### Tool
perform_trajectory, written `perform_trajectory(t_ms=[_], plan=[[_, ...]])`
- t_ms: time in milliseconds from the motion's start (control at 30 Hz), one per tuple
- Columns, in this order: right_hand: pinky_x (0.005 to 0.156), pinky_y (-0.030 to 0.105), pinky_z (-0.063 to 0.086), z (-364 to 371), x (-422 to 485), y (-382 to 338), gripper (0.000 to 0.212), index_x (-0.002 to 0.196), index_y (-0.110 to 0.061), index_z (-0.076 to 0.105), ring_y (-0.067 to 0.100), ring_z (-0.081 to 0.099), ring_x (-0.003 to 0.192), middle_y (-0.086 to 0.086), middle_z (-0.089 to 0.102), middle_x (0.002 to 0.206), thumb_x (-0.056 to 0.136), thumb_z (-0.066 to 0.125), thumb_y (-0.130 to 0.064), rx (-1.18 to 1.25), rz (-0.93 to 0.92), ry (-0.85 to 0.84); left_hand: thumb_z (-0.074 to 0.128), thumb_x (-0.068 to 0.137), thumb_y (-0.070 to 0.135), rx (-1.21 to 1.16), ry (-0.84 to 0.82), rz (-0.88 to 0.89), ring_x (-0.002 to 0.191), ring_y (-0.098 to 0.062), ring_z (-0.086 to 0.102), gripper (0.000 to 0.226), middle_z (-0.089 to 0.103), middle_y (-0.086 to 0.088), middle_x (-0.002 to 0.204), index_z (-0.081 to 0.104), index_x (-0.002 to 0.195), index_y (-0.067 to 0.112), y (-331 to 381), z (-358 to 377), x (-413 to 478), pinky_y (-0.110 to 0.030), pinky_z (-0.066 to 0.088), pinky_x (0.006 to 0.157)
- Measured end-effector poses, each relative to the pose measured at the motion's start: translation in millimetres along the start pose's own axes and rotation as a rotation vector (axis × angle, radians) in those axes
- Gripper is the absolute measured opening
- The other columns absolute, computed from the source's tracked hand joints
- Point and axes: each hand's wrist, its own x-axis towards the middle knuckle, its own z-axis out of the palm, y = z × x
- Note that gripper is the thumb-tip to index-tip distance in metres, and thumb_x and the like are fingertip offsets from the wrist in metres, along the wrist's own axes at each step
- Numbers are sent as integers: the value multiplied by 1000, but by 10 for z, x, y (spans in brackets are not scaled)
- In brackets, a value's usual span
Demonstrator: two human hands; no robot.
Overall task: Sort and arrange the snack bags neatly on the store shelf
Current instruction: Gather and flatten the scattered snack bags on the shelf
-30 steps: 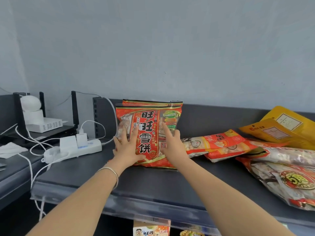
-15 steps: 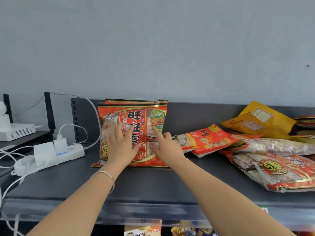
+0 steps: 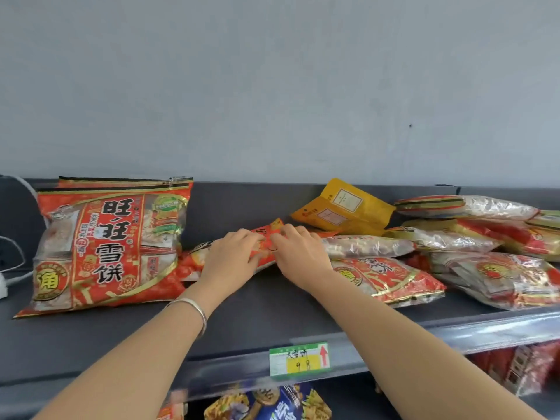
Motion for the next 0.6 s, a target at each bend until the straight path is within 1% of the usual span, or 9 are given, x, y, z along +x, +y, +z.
perform_trajectory(t_ms=[100, 233, 367, 433, 467, 533, 600], plan=[[87, 41, 42, -99, -173, 468, 29, 122, -19, 56, 30, 51, 114, 5, 54, 125, 97, 43, -23, -11, -13, 24, 52, 93, 32, -46, 14, 44, 115, -20, 52, 37, 56, 2, 128, 54, 128, 23, 471, 138, 125, -35, 45, 86], [92, 42, 43, -143, -413, 1051, 32, 128, -21, 54, 29, 48, 120, 4, 53, 129, 97, 46, -27, -4, 38, -3, 52, 93, 30, -44, 11, 61, 122, -18, 48, 43, 49, 3, 135, 46, 135, 23, 989, 296, 268, -33, 43, 93], [85, 40, 45, -89, -618, 1530, 28, 119, -19, 59, 29, 52, 113, 4, 56, 119, 98, 44, -29, 19, 90, -26, 54, 92, 29, -33, -41, 83, 121, -18, 47, 43, 49, 3, 133, 48, 134, 24, 1352, 441, 350, -32, 42, 93], [81, 39, 46, -41, -696, 1713, 29, 115, -17, 61, 28, 53, 109, 5, 58, 116, 99, 41, -30, 50, 118, -85, 54, 91, 30, -26, -92, 80, 122, -18, 46, 42, 49, 3, 133, 49, 133, 27, 1455, 516, 372, -32, 41, 95], [81, 39, 46, -13, -731, 1789, 30, 115, -17, 61, 28, 53, 109, 6, 58, 116, 99, 40, -32, 82, 135, -137, 53, 92, 33, -12, -128, 78, 123, -18, 45, 41, 48, 4, 134, 49, 133, 29, 1499, 554, 385, -33, 40, 97], [84, 41, 48, 40, -787, 1885, 34, 118, -19, 61, 30, 52, 110, 6, 56, 117, 99, 39, -37, 206, 196, -224, 46, 94, 39, 61, -206, 79, 128, -18, 39, 40, 44, 6, 139, 48, 133, 33, 1561, 620, 405, -37, 33, 104], [89, 46, 48, 83, -805, 1933, 35, 120, -23, 59, 31, 52, 112, 5, 52, 121, 98, 39, -43, 317, 255, -253, 41, 96, 42, 109, -258, 51, 133, -19, 32, 39, 39, 6, 143, 48, 133, 34, 1632, 644, 416, -40, 24, 109]])
